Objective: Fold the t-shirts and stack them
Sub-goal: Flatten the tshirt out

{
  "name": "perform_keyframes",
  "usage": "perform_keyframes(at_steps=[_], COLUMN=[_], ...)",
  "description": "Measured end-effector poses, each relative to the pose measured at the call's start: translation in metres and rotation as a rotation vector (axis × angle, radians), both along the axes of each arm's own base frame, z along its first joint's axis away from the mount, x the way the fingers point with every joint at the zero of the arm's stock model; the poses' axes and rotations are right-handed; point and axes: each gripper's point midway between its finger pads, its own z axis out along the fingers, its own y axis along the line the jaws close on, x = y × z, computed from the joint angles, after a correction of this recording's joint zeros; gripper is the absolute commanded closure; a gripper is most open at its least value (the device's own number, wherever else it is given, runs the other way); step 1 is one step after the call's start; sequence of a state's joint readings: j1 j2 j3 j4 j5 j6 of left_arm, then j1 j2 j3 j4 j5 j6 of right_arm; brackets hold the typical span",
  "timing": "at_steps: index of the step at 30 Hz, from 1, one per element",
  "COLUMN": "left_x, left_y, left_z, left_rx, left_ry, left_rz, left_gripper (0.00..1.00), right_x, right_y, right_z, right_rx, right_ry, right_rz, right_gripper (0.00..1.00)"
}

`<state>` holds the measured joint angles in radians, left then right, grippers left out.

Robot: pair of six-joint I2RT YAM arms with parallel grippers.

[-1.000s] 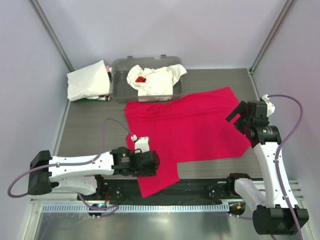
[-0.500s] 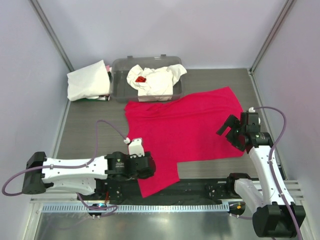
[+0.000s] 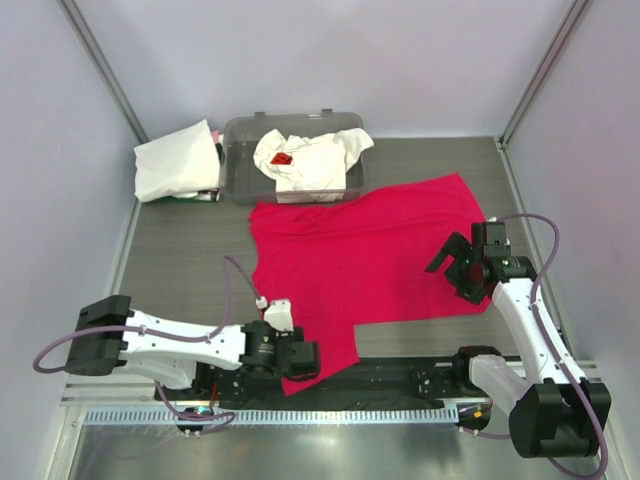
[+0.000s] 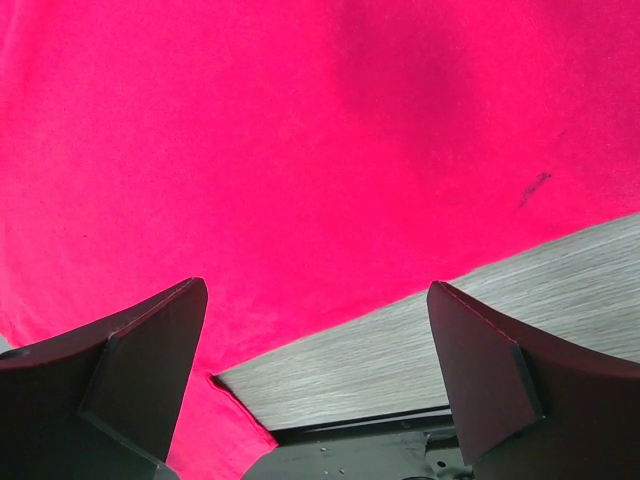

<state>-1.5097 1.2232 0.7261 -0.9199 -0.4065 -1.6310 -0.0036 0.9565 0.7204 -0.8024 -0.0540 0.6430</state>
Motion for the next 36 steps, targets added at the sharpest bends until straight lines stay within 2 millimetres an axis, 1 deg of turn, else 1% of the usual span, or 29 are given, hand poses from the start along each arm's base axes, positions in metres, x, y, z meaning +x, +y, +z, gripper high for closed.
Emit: perform_keyframes(at_steps=[4,9,11,13,18,19,22,23,25,26,27,29,32,34,36], left_x=[-0.022,-0.040,-0.045,-0.048,-0.049,-0.049,-0.049,-0.049,-0.049,-0.049,-0.048,-0.046,-0.044,-0.040,-0.031], left_y=[-0.010,-0.015,-0.016,-0.011,-0.011,-0.012,-0.008,-0.006,-0.003,-0.002,-0.002,-0.004,-0.004,-0.005,-0.003], left_z=[-0.009,-0.014,-0.021,-0.031,-0.031,-0.031,-0.033,-0.033,-0.034,-0.035,-0.035,-0.034,-0.031,-0.024,-0.010], left_rx=[0.032,0.014,-0.005,-0.004,-0.041,-0.042,-0.028,-0.022,-0.008,-0.008,-0.010,-0.024,-0.048,-0.079,-0.121], left_ry=[0.043,0.097,0.123,0.138,0.146,0.145,0.146,0.146,0.146,0.143,0.139,0.129,0.118,0.098,0.073], left_rz=[-0.040,-0.052,-0.046,-0.043,-0.042,-0.042,-0.047,-0.050,-0.049,-0.050,-0.048,-0.048,-0.047,-0.041,-0.021], left_gripper=[0.39,0.43,0.44,0.45,0.47,0.49,0.65,0.77,0.87,0.97,1.00,1.00,1.00,1.00,1.00], right_x=[0.001,0.003,0.005,0.009,0.015,0.015,0.016,0.016,0.017,0.018,0.019,0.022,0.019,0.017,0.016], right_y=[-0.001,-0.008,-0.010,-0.012,-0.016,-0.017,-0.019,-0.019,-0.020,-0.021,-0.021,-0.021,-0.019,-0.016,-0.014], right_z=[-0.001,-0.004,-0.005,-0.005,-0.005,-0.006,-0.009,-0.010,-0.012,-0.013,-0.014,-0.019,-0.036,-0.049,-0.063], right_rx=[-0.002,-0.028,-0.038,-0.047,-0.066,-0.069,-0.078,-0.082,-0.086,-0.087,-0.086,-0.081,-0.069,-0.052,-0.039], right_ry=[0.006,0.023,0.033,0.041,0.053,0.057,0.067,0.070,0.074,0.075,0.077,0.078,0.106,0.136,0.173], right_rz=[-0.019,-0.054,-0.068,-0.077,-0.088,-0.090,-0.097,-0.099,-0.105,-0.107,-0.111,-0.123,-0.127,-0.129,-0.123], right_gripper=[0.02,0.01,0.01,0.01,0.01,0.01,0.00,0.00,0.00,0.00,0.00,0.01,0.04,0.05,0.05])
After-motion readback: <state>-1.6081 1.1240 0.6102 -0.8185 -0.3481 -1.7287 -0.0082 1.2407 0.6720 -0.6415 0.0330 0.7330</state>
